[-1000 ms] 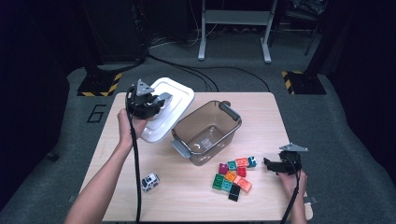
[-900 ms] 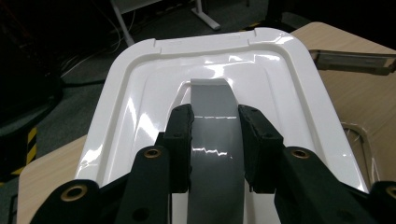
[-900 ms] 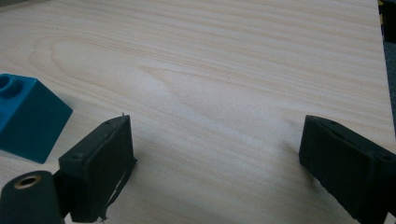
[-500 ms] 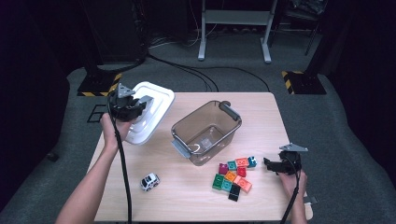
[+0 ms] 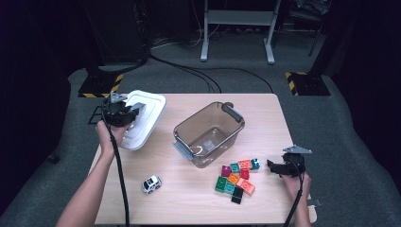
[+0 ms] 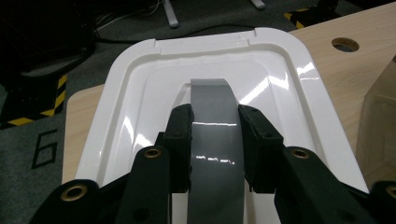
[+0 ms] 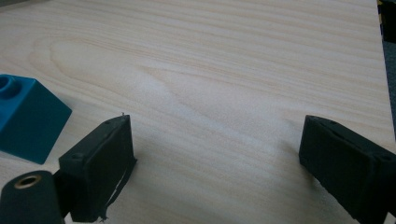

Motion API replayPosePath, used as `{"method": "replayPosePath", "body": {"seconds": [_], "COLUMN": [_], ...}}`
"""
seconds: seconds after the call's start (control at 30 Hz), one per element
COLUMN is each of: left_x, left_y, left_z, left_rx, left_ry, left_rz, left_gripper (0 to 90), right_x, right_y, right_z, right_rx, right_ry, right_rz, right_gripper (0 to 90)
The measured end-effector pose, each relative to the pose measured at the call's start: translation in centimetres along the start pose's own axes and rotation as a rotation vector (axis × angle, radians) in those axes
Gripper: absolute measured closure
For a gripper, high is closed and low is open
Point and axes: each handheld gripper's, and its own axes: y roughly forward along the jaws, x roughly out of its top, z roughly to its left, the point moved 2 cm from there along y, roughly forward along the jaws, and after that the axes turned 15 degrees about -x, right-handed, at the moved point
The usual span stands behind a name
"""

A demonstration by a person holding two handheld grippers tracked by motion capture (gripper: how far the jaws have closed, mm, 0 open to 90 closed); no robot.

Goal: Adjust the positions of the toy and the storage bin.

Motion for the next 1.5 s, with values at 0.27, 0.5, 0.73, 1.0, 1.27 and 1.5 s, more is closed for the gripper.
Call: {"method": "replayPosePath", "body": {"seconds": [0.27, 0.5, 0.73, 1.0, 1.27, 1.5], "left_x": [-1.1, -2.6, -5.2, -6.9, -8.1, -8.8], "left_y": [0.5, 1.7, 3.5, 5.0, 6.5, 7.3], "left_z": [0.8, 1.7, 3.2, 3.7, 3.5, 3.5], "left_rx": [0.017, 0.060, 0.067, 0.077, 0.083, 0.070], "left_ry": [-0.032, -0.075, -0.139, -0.168, -0.148, -0.110], "left_rz": [0.010, 0.058, 0.105, 0.144, 0.164, 0.216], "left_gripper": [66.6, 66.6, 66.6, 66.5, 66.4, 61.7], "right_x": [0.0, 0.0, 0.0, 0.0, 0.0, 0.0], "right_y": [0.0, 0.0, 0.0, 0.0, 0.0, 0.0], "right_z": [0.0, 0.0, 0.0, 0.0, 0.1, 0.1], "right_rx": [0.001, -0.001, -0.001, -0.001, -0.002, -0.002], "right_ry": [0.001, 0.003, 0.004, 0.009, 0.011, 0.012], "right_rz": [0.000, 0.001, 0.001, 0.000, 0.000, 0.000], "right_gripper": [9.4, 9.5, 9.5, 9.5, 9.5, 9.6]}}
